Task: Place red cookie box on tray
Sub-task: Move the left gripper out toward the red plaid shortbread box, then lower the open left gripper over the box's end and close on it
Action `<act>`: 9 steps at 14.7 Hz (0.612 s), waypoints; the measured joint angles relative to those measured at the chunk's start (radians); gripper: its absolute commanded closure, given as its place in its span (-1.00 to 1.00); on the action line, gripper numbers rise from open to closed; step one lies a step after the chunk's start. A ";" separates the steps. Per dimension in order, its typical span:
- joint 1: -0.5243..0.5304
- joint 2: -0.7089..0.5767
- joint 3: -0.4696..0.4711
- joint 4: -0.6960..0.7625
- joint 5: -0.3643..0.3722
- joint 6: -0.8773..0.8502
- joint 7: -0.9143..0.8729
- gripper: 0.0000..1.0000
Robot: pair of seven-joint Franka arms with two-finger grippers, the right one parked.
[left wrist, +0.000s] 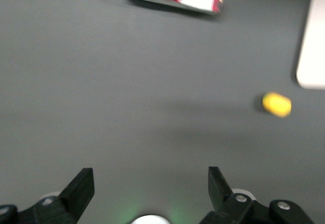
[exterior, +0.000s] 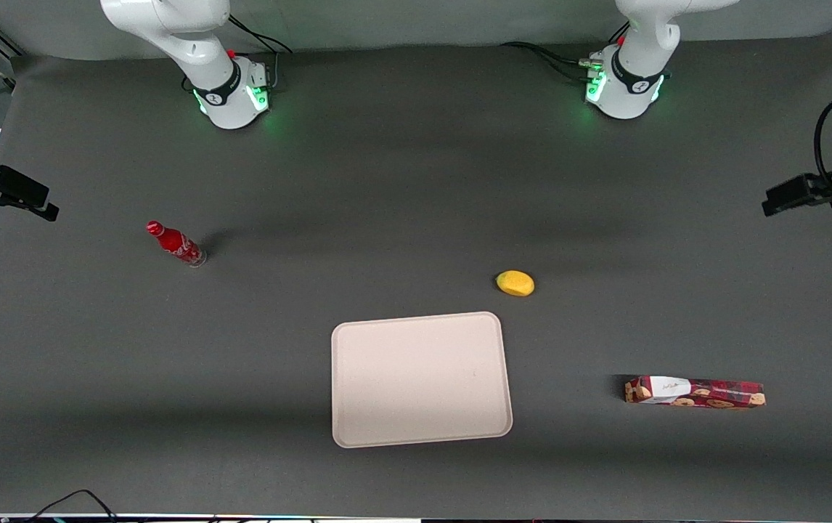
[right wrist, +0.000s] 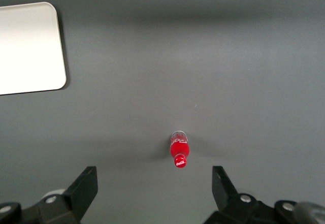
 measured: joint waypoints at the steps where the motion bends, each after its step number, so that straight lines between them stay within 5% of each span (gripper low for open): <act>1: 0.001 0.032 0.010 0.034 0.000 0.005 -0.083 -1.00; 9: 0.001 0.372 0.015 0.226 0.000 0.205 -0.845 -1.00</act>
